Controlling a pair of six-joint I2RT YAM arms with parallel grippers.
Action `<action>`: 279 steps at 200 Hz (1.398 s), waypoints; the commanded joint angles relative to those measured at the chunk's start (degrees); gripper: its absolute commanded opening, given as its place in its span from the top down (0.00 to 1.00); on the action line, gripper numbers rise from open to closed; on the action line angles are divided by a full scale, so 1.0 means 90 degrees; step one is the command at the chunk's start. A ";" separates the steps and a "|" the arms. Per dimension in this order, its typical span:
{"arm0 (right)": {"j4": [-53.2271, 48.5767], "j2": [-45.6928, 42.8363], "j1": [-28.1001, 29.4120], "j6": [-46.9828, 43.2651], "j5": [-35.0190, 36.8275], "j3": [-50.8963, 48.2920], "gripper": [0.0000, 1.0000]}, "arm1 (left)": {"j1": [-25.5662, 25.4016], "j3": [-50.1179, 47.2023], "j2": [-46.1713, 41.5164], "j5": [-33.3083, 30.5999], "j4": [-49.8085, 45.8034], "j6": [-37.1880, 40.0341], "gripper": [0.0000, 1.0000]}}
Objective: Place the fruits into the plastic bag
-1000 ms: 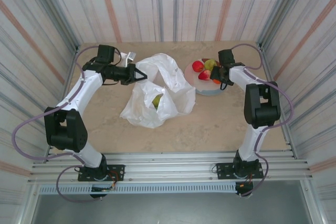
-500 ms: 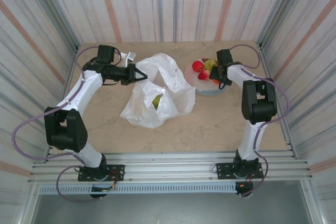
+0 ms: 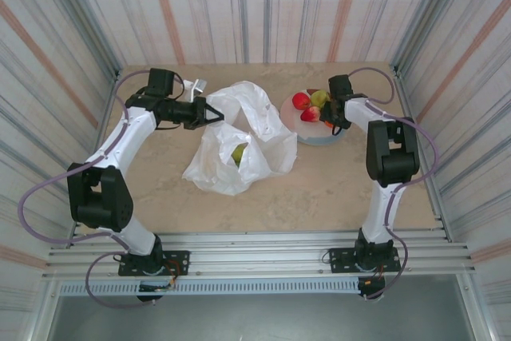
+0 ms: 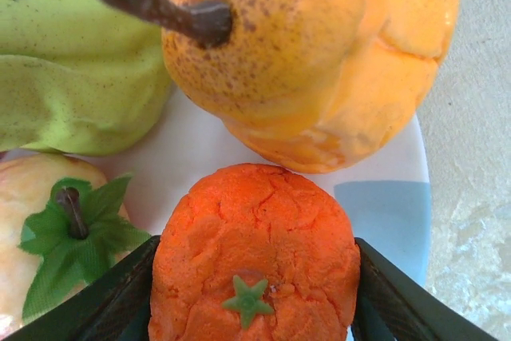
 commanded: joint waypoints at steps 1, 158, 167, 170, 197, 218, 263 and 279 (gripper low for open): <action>-0.0067 -0.0805 -0.0048 -0.0112 -0.0022 -0.0299 0.43 | 0.0058 -0.0100 -0.0228 0.0161 0.0030 -0.0025 1.00; 0.1350 -0.5902 0.3180 -0.0497 -0.1612 -0.3821 0.49 | 0.0154 -0.0148 -0.0208 0.0171 0.0150 -0.0140 1.00; 0.1469 -0.5619 0.3321 -0.0536 -0.1622 -0.3762 0.49 | 0.0155 -0.0155 -0.0207 0.0166 0.0148 -0.0132 1.00; 0.1484 -0.5562 0.3348 -0.0533 -0.1630 -0.3734 0.49 | 0.0153 -0.0162 -0.0208 0.0166 0.0156 -0.0139 1.00; 0.1642 -0.4692 0.3576 -0.0460 -0.1467 -0.3312 0.50 | 0.0135 -0.0173 -0.0199 0.0192 0.0167 -0.0141 1.00; 0.1659 -0.3998 0.3756 -0.0337 -0.1325 -0.2832 0.50 | 0.0115 -0.0197 -0.0199 0.0200 0.0182 -0.0141 1.00; 0.2401 -0.2653 0.4317 0.0082 -0.1344 -0.2241 0.50 | 0.0066 -0.0207 -0.0189 0.0235 0.0190 -0.0141 1.00; 0.2472 -0.2168 0.4488 0.0232 -0.1117 -0.1894 0.49 | 0.0069 -0.0212 -0.0199 0.0242 0.0194 -0.0141 1.00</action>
